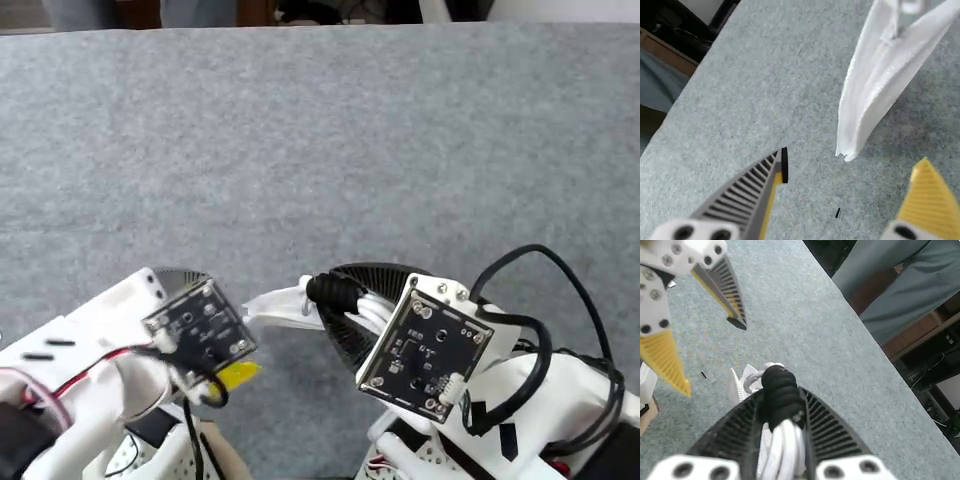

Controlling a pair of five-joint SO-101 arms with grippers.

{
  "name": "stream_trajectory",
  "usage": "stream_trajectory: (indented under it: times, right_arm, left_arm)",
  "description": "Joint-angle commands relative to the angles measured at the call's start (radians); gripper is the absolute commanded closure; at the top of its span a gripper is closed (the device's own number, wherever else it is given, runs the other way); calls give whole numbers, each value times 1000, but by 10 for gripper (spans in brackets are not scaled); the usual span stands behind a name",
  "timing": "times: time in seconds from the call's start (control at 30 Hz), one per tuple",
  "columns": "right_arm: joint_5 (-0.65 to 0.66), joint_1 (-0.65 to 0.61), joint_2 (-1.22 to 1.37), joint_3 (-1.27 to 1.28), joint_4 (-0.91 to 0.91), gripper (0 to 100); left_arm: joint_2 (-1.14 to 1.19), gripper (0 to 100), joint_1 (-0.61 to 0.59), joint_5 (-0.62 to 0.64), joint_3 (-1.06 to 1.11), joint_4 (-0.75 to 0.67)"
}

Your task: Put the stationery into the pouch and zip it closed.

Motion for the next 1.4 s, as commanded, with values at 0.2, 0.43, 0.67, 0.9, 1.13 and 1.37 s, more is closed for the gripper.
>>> stream_trajectory:
  times: [0.2, 0.43, 0.67, 0.9, 1.13, 1.37]
  right_arm:
    - [-41, 5, 12, 2, 2, 986]
    - [-41, 5, 12, 2, 2, 986]
    - [-43, 6, 12, 2, 2, 986]
    - [-43, 6, 12, 5, 2, 986]
    - [-43, 6, 12, 53, 0, 986]
    - [-43, 5, 12, 53, 0, 986]
  left_arm:
    - [63, 603, 41, -12, 79, -166]
    - [63, 603, 108, -15, 77, -203]
    - [66, 603, 105, -97, 145, -296]
    - [66, 604, 131, -64, 171, -322]
    - [64, 604, 130, -14, 77, -311]
    - [64, 604, 136, -3, 2, -245]
